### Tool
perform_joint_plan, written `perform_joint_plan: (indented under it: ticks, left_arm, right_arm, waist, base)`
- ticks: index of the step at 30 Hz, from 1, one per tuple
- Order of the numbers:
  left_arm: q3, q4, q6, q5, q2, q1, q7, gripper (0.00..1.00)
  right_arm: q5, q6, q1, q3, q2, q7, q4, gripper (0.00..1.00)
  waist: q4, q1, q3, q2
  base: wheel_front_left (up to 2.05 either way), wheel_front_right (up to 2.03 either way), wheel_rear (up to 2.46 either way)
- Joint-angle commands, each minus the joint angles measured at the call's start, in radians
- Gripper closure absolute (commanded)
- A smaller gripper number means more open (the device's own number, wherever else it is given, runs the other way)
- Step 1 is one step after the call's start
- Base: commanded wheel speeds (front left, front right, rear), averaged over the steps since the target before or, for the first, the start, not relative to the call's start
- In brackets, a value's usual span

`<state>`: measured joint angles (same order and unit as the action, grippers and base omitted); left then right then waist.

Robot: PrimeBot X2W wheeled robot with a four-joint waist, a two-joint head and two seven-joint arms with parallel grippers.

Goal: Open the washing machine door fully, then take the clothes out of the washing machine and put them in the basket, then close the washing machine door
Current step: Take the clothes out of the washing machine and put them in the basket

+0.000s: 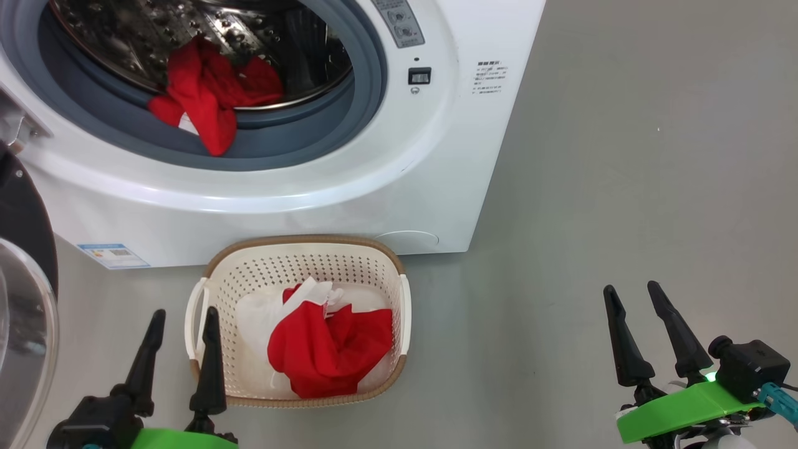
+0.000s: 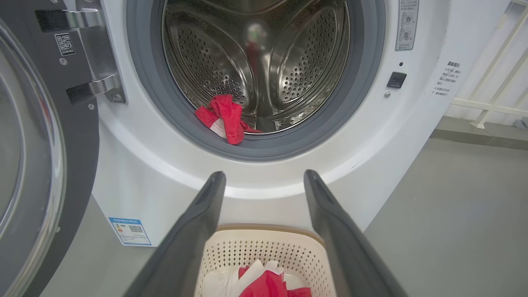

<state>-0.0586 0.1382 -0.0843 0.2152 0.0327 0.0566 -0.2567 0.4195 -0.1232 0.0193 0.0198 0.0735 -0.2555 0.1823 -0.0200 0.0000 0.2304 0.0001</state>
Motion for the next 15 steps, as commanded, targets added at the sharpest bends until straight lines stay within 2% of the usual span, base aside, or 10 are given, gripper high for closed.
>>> perform_joint_plan:
  ticks: [1,15]
  left_arm:
    - [-0.028,-0.033,0.013,0.014,0.018,-0.006,-0.005,0.0]
    - [-0.025,-0.039,0.017,0.018,0.018,0.008,-0.005,0.0]
  right_arm:
    - [-0.011,-0.008,-0.01,0.026,0.011,-0.006,-0.023,0.0]
    - [-0.01,-0.008,0.003,0.027,0.011,-0.006,-0.024,0.0]
  waist:
    - [-0.002,0.0,-0.001,-0.0001]
    - [0.0,0.0,0.012,-0.0001]
  base:
    - [0.0,0.0,0.0]
    - [0.0,0.0,0.0]
